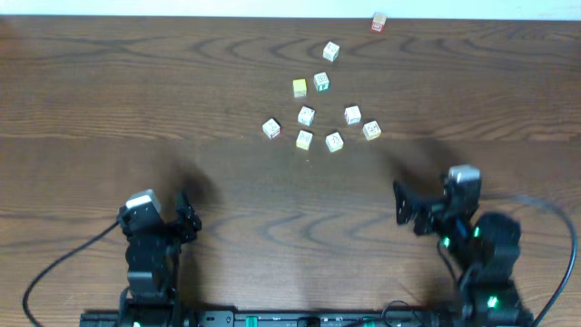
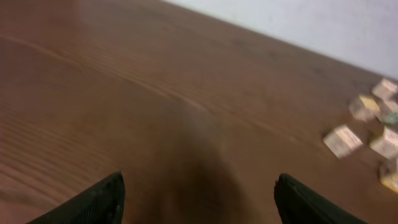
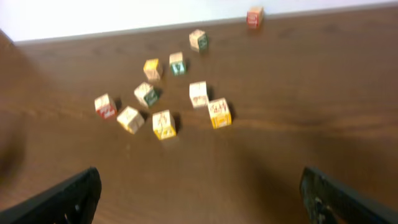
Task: Lift 3 blocks
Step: 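Move the right gripper toward the blocks near the right of the cluster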
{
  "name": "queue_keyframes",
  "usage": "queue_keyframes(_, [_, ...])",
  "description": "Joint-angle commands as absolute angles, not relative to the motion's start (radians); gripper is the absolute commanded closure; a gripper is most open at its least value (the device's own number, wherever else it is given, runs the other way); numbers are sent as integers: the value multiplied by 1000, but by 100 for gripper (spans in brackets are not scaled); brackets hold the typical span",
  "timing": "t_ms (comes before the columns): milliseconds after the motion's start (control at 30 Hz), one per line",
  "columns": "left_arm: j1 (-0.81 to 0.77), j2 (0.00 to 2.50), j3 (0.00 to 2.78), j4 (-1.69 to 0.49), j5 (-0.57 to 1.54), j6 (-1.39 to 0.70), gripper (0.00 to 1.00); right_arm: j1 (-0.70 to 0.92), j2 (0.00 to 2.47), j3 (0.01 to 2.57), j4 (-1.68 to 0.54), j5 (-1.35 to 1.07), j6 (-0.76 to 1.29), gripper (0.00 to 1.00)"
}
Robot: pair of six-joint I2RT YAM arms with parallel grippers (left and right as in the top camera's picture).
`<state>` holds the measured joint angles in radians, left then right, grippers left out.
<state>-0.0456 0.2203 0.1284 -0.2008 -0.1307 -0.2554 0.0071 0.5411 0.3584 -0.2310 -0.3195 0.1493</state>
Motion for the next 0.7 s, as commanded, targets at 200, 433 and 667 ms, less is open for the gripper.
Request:
queue_keyframes(200, [-41, 779, 633, -533, 46, -263, 22, 24, 1280, 1094, -732, -423, 63, 1])
queue_keyframes(433, [-41, 995, 704, -539, 419, -214, 22, 24, 1493, 1227, -889, -450, 35, 1])
queue_keyframes(667, [-40, 1140, 704, -472, 368, -250, 22, 24, 1557, 1227, -836, -449, 6, 1])
